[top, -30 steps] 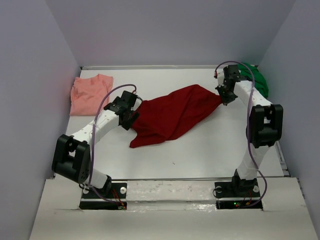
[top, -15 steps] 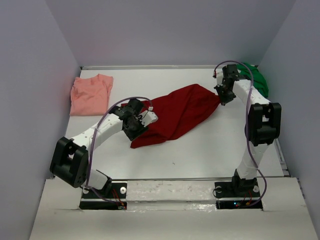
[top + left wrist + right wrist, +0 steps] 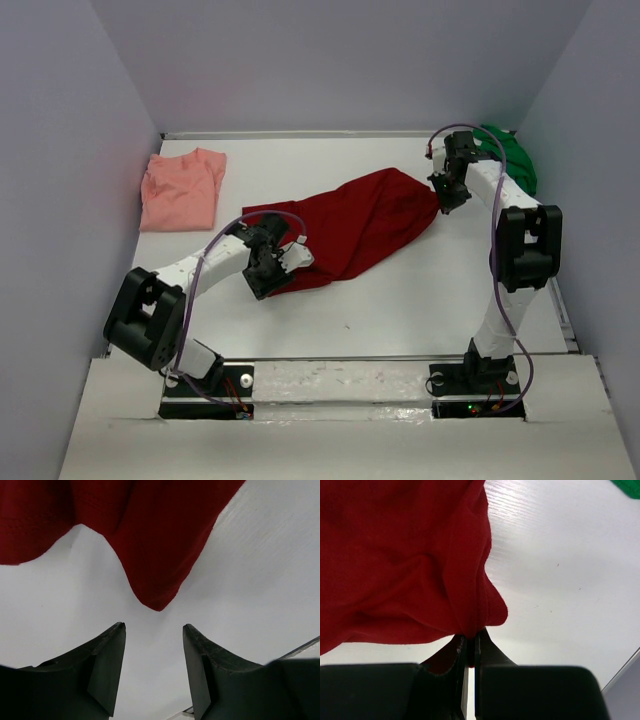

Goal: Fold and stack the t-shirts
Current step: Flatten the tshirt out

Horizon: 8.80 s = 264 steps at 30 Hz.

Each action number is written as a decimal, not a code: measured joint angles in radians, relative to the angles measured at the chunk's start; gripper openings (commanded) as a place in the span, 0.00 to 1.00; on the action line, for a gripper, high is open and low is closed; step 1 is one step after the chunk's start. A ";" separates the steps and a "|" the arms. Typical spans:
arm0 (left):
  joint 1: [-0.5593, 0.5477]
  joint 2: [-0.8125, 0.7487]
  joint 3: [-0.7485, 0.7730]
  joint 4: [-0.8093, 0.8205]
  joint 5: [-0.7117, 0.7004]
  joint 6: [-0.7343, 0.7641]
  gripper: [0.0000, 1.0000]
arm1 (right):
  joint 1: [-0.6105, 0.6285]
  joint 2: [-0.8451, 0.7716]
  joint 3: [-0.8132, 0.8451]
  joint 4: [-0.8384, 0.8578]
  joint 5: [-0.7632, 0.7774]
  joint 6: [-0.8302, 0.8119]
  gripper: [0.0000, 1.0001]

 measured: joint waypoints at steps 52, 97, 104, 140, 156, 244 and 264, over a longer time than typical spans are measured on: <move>0.009 -0.257 0.247 0.259 -0.303 -0.102 0.00 | 0.000 -0.311 -0.053 -0.011 -0.063 -0.003 0.00; 0.510 -0.557 0.774 0.092 0.049 -0.114 0.00 | -0.008 -1.040 -0.005 -0.060 -0.111 -0.026 0.00; 0.521 -0.552 0.810 0.087 0.101 -0.115 0.00 | -0.008 -1.015 0.070 -0.064 -0.136 -0.026 0.00; 0.631 -0.333 0.483 0.217 0.484 -0.044 0.00 | -0.062 -0.690 0.034 0.047 -0.264 -0.033 0.00; 0.328 0.588 0.777 0.570 0.028 -0.135 0.99 | -0.066 0.226 0.295 0.220 -0.299 -0.090 1.00; 0.208 -0.112 0.108 0.167 0.073 -0.116 0.93 | -0.211 -0.013 -0.252 0.194 -0.187 -0.045 0.00; 0.120 -0.166 0.010 -0.126 0.193 0.093 0.87 | -0.212 -0.013 -0.248 0.175 -0.202 -0.037 0.00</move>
